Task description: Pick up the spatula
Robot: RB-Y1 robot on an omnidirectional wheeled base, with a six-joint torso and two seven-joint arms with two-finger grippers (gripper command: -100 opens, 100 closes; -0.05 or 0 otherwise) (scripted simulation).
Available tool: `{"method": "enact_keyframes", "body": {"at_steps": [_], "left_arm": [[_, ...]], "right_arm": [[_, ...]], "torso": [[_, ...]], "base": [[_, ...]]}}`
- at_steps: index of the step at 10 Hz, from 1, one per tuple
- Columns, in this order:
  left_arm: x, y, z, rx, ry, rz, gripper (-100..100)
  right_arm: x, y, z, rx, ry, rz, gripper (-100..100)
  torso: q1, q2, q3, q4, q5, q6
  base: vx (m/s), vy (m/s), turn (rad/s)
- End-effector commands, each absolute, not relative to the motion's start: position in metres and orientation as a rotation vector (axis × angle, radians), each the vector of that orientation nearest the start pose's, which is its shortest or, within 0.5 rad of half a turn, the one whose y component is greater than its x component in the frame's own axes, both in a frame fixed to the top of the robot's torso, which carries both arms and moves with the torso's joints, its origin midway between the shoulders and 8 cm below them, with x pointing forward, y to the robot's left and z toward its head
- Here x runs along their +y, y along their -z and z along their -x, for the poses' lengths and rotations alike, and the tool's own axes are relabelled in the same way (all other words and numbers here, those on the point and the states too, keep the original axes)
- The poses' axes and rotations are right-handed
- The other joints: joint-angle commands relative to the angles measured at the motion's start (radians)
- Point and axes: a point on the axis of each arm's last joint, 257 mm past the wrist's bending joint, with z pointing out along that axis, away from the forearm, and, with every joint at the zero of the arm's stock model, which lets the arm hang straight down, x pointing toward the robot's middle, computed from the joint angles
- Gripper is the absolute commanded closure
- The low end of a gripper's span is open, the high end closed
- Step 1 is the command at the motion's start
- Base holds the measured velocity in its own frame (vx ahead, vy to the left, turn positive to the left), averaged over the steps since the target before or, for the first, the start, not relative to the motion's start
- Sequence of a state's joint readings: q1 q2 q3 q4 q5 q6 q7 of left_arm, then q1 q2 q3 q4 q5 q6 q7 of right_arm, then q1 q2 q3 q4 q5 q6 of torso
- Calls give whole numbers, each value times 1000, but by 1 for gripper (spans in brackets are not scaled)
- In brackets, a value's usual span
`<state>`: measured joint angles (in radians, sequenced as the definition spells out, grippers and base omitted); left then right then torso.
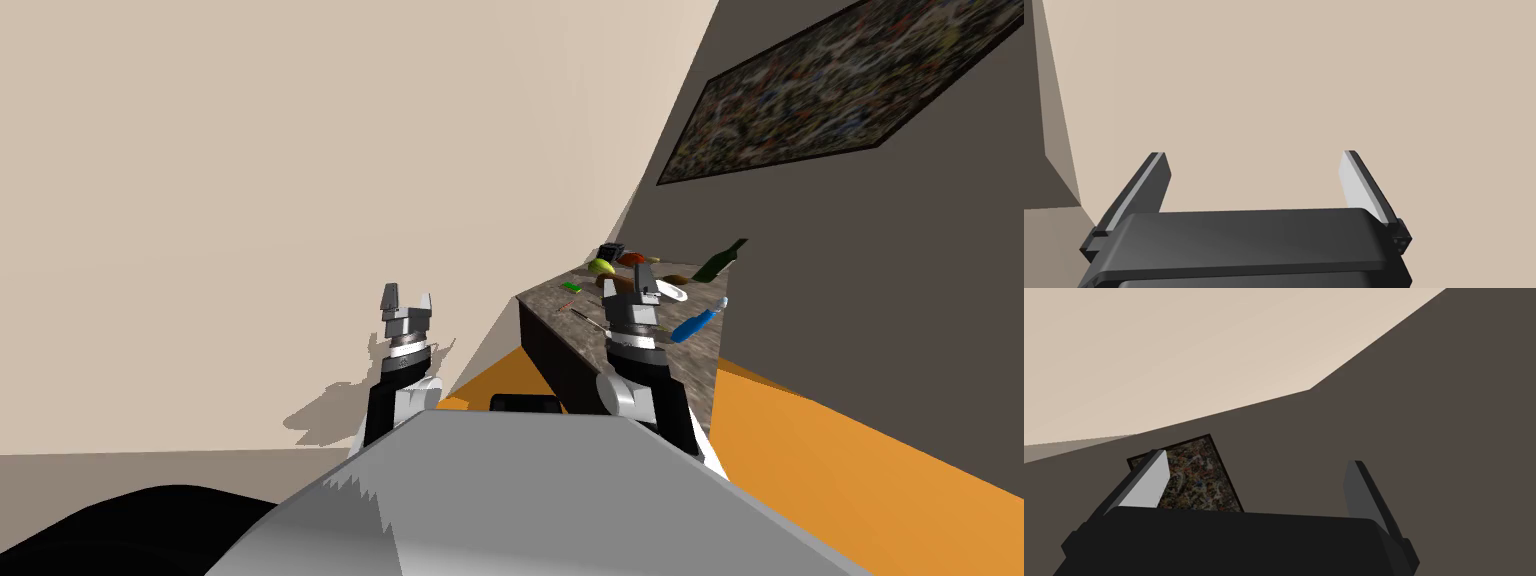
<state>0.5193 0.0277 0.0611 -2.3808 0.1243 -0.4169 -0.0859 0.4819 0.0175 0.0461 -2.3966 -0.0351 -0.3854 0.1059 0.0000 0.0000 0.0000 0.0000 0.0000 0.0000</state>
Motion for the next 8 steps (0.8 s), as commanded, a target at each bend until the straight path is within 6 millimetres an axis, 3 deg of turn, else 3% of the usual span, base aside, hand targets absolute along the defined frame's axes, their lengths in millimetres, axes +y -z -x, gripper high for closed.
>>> {"method": "enact_keyframes", "body": {"at_steps": [1, 8], "left_arm": [[307, -49, -330, 583, 1242, 669, 0], [307, -49, -330, 583, 1242, 669, 0]], "right_arm": [[-260, -62, -341, 615, -1300, -611, -100], [-225, -67, -350, 737, -1376, -459, -100]], "torso": [[0, 0, 0, 0, 0, 0], [1, 0, 0, 0, 0, 0]], "base": [[-2, 8, 23], [0, 11, 38]]}}
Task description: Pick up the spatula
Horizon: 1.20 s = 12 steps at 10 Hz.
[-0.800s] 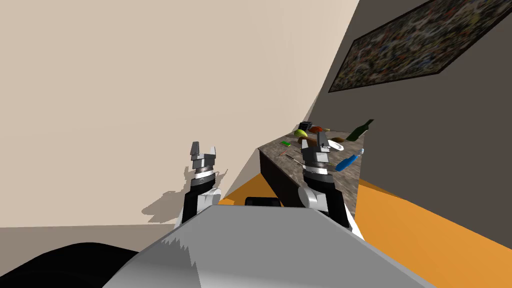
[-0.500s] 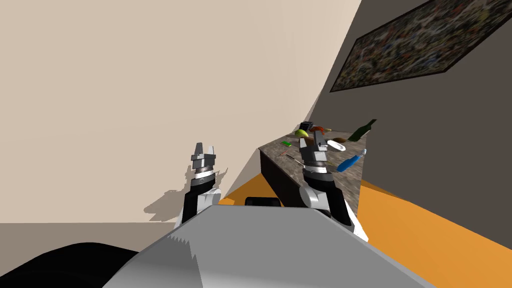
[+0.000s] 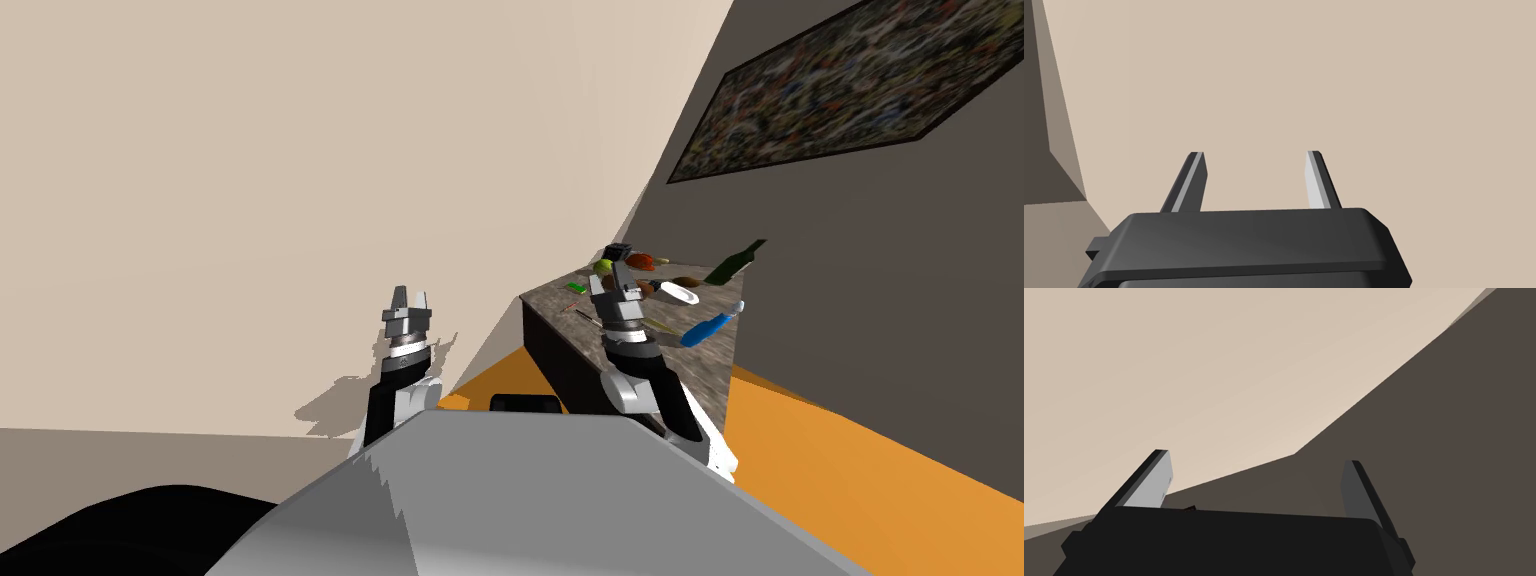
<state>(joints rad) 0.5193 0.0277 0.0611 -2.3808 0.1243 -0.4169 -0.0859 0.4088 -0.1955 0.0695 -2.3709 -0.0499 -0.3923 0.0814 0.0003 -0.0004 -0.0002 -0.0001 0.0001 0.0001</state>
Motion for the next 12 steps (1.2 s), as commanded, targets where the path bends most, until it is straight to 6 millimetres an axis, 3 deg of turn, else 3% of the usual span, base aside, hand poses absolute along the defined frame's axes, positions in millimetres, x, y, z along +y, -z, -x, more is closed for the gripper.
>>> {"method": "enact_keyframes", "body": {"at_steps": [1, 6, 12], "left_arm": [[307, -49, -330, 583, 1242, 669, 0], [307, -49, -330, 583, 1242, 669, 0], [307, -49, -330, 583, 1242, 669, 0]], "right_arm": [[-218, -65, -353, 764, -1391, -435, -100], [-202, -56, -361, 859, -1410, -362, -100], [-184, -31, -374, 1016, -1412, -272, -100]], "torso": [[0, 0, 0, 0, 0, 0], [0, 0, 0, 0, 0, 0], [0, 0, 0, 0, 0, 0]], "base": [[3, 8, 50], [2, 8, 46], [4, 9, 61]]}}
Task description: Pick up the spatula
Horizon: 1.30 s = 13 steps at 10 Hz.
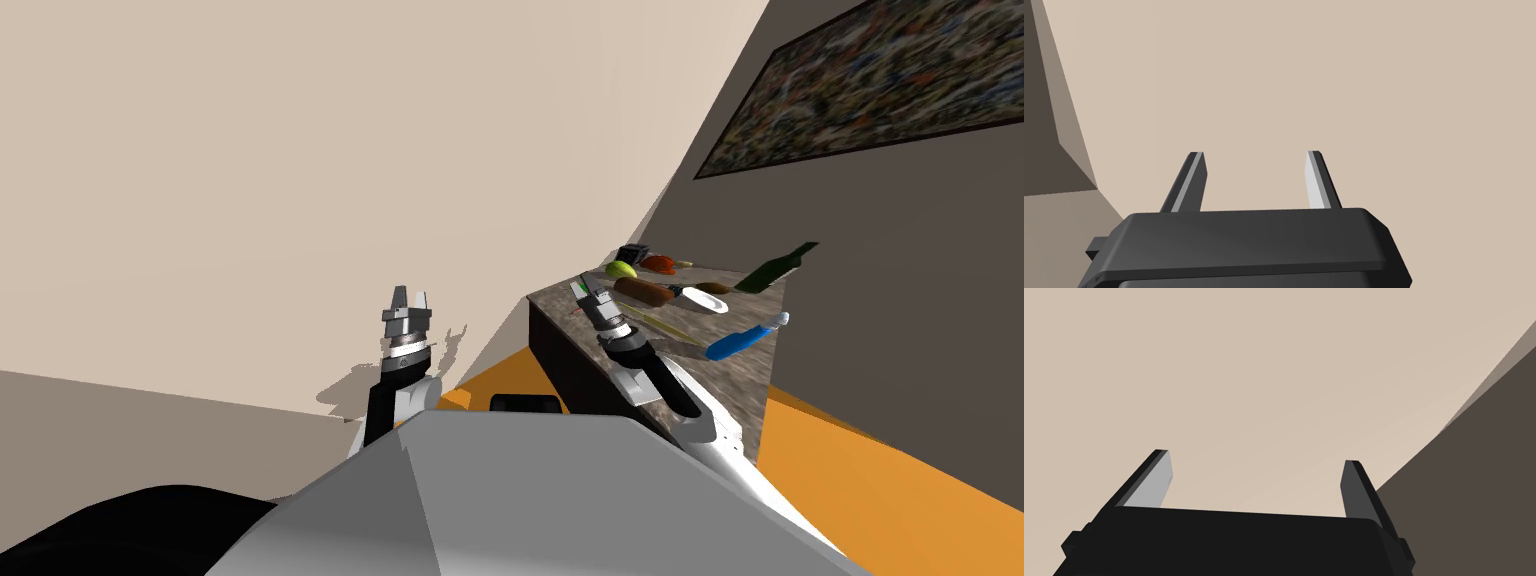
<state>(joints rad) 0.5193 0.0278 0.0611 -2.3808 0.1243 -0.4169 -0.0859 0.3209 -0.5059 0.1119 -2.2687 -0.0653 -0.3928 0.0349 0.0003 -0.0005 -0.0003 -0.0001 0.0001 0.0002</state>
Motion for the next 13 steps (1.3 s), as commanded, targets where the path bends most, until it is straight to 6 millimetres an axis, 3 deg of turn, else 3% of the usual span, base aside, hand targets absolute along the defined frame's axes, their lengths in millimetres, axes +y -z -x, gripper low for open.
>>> {"method": "enact_keyframes", "body": {"at_steps": [1, 8, 11, 12, 13], "left_arm": [[307, -49, -330, 583, 1242, 669, 0], [307, -49, -330, 583, 1242, 669, 0], [307, -49, -330, 583, 1242, 669, 0], [307, -49, -330, 583, 1242, 669, 0], [307, -49, -330, 583, 1242, 669, 0]], "right_arm": [[-181, -21, -379, 1060, -1410, -259, -100], [-177, 25, -389, 1271, -1358, -175, -100], [-182, 62, -393, 1401, -1316, -156, -100], [-182, 63, -393, 1417, -1307, -139, -100], [-187, 82, -394, 1474, -1287, -144, -100]], "torso": [[0, 0, 0, 0, 0, 0], [0, 0, 0, 0, 0, 0], [0, 0, 0, 0, 0, 0], [0, 0, 0, 0, 0, 0], [-1, 0, 0, 0, 0, 0]], "base": [[4, 10, 91], [6, 7, 72], [8, 4, 89], [9, 0, 56], [13, 0, 115]]}}
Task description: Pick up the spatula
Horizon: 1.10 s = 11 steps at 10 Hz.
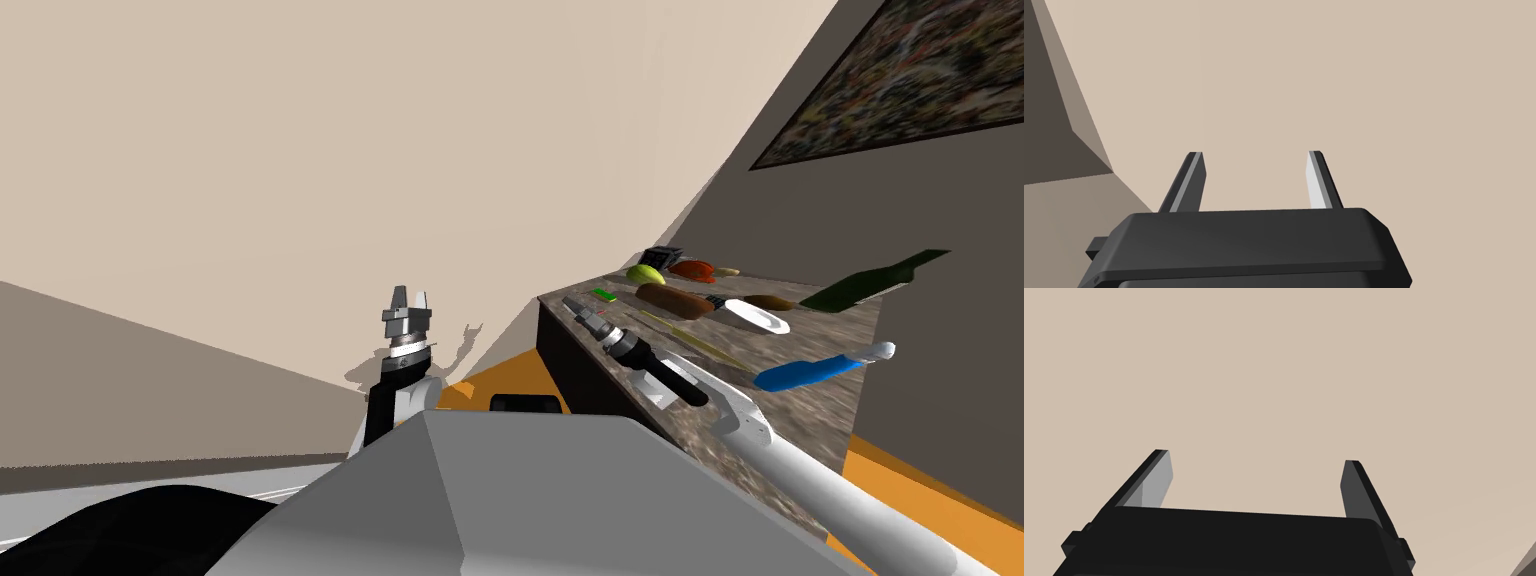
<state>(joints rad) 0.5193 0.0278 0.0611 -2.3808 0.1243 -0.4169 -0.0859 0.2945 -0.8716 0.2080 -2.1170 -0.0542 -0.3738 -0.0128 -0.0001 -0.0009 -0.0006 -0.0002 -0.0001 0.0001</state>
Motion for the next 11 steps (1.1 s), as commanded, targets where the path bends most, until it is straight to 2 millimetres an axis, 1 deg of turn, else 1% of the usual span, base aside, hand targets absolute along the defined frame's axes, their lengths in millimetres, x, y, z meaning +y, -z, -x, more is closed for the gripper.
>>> {"method": "enact_keyframes", "body": {"at_steps": [1, 2, 3, 4, 5, 6, 7, 8, 10, 11], "left_arm": [[307, -49, -330, 583, 1242, 669, 0], [307, -49, -330, 583, 1242, 669, 0], [307, -49, -330, 583, 1242, 669, 0], [307, -49, -330, 583, 1242, 669, 0], [307, -49, -330, 583, 1242, 669, 0], [307, -49, -330, 583, 1242, 669, 0], [307, -49, -330, 583, 1242, 669, 0], [307, -49, -330, 584, 1242, 669, 0], [307, -49, -330, 584, 1242, 669, 0], [307, -49, -330, 583, 1242, 669, 0]], "right_arm": [[-188, 84, -393, 1493, -1274, -125, -100], [-193, 104, -393, 1547, -1254, -136, -100], [-195, 106, -392, 1569, -1238, -114, -100], [-203, 126, -391, 1629, -1212, -122, -100], [-205, 128, -390, 1648, -1197, -101, -100], [-214, 149, -387, 1707, -1168, -112, -100], [-217, 150, -387, 1728, -1151, -89, -100], [-227, 171, -382, 1787, -1120, -102, -100], [-231, 172, -382, 1807, -1101, -79, -100], [-244, 192, -376, 1870, -1063, -86, -100]], "torso": [[0, 0, 0, 0, 0, 0], [0, 0, 0, 0, 0, 0], [-1, 0, 0, 0, 0, 0], [-1, 0, 0, 0, 0, 1], [-1, 0, 0, 0, 0, 0], [-1, 0, 0, 0, 0, 1], [-1, -1, 0, 0, 0, 0], [-1, 0, 0, 0, 0, 1], [-2, 0, 0, 0, 0, 1], [-1, 0, 0, 0, 0, 1]], "base": [[10, -4, 54], [13, -6, 107], [12, -10, 49], [15, -14, 113], [13, -17, 56], [22, -22, 107], [19, -23, 52], [22, -27, 91], [10, -21, 27], [7, -24, 98]]}}
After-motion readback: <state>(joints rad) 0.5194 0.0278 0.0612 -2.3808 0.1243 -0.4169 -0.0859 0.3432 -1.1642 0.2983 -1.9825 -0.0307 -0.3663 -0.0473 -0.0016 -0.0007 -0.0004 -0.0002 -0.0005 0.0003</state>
